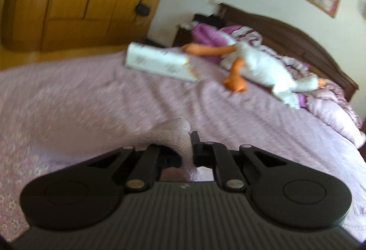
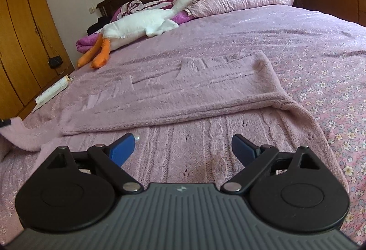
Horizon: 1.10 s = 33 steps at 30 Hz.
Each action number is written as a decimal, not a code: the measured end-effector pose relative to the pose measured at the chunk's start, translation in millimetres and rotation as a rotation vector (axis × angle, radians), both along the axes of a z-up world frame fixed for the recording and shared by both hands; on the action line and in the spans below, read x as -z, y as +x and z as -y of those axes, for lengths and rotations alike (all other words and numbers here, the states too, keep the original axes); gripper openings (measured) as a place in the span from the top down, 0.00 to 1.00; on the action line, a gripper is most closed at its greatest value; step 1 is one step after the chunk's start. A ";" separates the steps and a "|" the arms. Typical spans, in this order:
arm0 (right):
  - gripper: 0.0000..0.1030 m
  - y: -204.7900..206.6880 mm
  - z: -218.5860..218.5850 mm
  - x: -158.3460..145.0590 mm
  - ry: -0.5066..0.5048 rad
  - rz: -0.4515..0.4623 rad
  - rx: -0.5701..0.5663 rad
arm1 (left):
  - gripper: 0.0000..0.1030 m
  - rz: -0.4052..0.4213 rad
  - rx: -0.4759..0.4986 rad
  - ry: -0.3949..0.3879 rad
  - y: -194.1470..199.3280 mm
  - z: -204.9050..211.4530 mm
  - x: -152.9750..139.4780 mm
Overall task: Fold small clothes
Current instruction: 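Fold the held sleeve across the cardigan body with the left gripper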
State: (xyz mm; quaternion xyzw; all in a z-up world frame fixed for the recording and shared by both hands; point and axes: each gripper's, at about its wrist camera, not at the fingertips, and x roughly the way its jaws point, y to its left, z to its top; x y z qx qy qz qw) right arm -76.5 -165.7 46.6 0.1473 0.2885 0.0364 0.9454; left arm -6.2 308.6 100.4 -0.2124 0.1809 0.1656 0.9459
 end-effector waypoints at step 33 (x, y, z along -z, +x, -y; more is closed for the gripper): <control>0.07 -14.2 36.6 -0.9 0.074 0.025 0.067 | 0.92 0.043 0.549 0.000 30.2 269.6 2.5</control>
